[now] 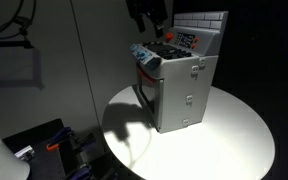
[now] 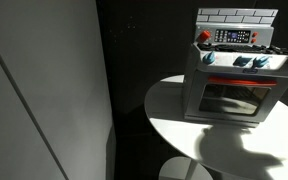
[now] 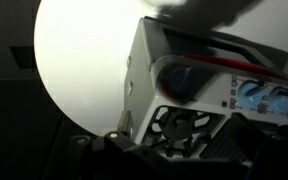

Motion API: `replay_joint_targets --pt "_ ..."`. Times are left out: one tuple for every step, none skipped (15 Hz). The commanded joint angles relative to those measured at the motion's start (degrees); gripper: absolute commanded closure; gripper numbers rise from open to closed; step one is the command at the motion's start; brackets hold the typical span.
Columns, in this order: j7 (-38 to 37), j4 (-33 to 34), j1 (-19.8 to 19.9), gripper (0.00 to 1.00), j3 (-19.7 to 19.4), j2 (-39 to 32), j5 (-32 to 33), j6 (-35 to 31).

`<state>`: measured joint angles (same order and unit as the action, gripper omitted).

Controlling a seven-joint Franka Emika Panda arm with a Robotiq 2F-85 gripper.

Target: Press the top and bottom buttons on the right side of the stove

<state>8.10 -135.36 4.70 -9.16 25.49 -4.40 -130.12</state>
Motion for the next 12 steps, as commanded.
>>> replay_joint_targets --pt "-1.8 4.2 0.5 0.00 0.4 -4.0 0.3 -1.9" --pt "-2.1 4.9 0.6 0.00 0.5 -5.0 0.4 -2.6" --pt "-2.5 5.9 0.6 0.00 0.5 -5.9 0.4 -3.0" --pt "-2.9 6.8 0.6 0.00 0.5 -7.0 0.3 -3.4" --pt "-3.3 7.8 0.6 0.00 0.5 -8.0 0.1 -3.4" --pt "-3.6 8.9 0.5 0.00 0.4 -9.1 -0.2 -3.1" --pt "-4.3 10.0 0.6 0.00 0.5 -10.3 -0.1 -3.0" --pt "-4.8 11.1 0.6 0.00 0.5 -11.4 -0.2 -2.6" --pt "-5.4 12.3 0.6 0.00 0.4 -12.7 -0.5 -1.9" --pt "-6.0 13.3 0.6 0.00 0.4 -13.9 -0.6 -1.8" --pt "-6.5 14.2 0.7 0.00 0.4 -14.9 -0.5 -1.9" --pt "-7.3 15.1 0.8 0.00 0.6 -16.0 -0.2 -2.2"
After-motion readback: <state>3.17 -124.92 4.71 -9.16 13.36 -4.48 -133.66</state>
